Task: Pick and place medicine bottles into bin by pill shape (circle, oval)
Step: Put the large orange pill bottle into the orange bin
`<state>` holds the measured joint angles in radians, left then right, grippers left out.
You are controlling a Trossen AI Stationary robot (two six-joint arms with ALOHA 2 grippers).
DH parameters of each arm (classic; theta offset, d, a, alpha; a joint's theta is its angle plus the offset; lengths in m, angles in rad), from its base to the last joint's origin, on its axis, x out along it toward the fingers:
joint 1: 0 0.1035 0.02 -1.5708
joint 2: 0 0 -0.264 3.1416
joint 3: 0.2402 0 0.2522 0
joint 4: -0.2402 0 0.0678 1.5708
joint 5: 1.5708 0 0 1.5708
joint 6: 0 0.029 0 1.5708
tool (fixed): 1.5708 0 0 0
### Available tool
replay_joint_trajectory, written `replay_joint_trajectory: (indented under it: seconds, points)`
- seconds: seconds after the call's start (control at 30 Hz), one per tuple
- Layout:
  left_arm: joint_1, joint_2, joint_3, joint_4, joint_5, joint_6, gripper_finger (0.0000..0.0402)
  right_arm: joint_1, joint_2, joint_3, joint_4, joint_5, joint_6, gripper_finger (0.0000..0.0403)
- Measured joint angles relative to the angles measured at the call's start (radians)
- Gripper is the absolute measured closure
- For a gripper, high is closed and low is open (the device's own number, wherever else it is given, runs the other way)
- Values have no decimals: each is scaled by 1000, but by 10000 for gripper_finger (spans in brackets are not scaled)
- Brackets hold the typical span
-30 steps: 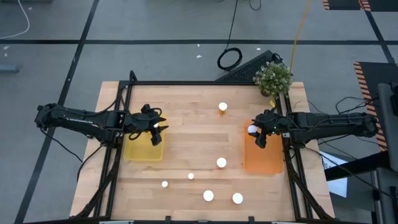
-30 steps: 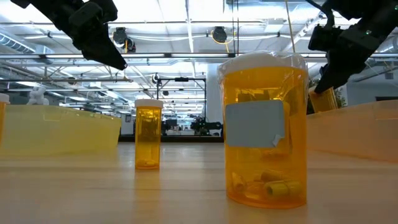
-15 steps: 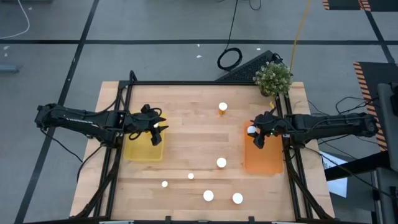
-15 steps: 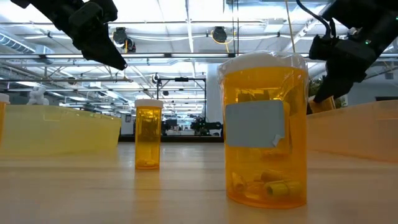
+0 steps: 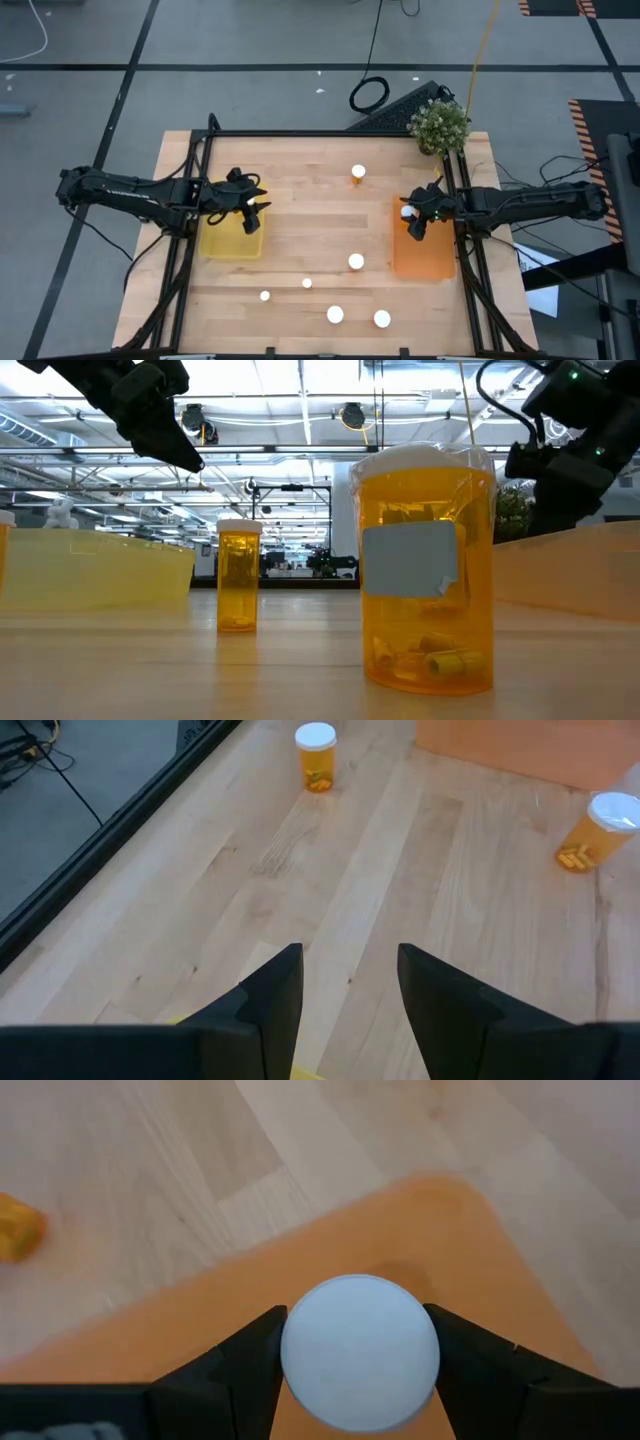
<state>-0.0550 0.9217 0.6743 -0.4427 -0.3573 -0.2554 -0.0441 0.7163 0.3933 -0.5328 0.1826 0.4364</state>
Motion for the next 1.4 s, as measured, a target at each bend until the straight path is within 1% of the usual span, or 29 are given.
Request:
replay_joint_trajectory:
  seconds: [0.13,0.23,0.53,0.67,0.87,1.07,1.17,1.27,1.4]
  points:
    - [0,0,0,0,0,0,234,0,0,-19,17,2,5,185]
    - [0,0,0,0,0,0,234,0,0,-20,20,2,-2,176]
    - [0,0,0,0,0,-1,234,0,0,-21,25,3,-15,118]
    - [0,0,0,1,0,-1,234,0,0,-2,34,20,-24,103]
    - [0,0,0,7,0,-1,234,0,0,65,54,35,-47,104]
    - [0,0,0,8,0,-2,234,-6,0,131,56,108,-84,105]
    - [0,0,0,11,0,-2,234,-29,10,156,67,112,-90,105]
    - [0,0,0,34,0,1,234,-59,44,179,98,112,-100,105]
    - [0,0,0,49,0,9,234,-99,139,224,129,110,-148,105]
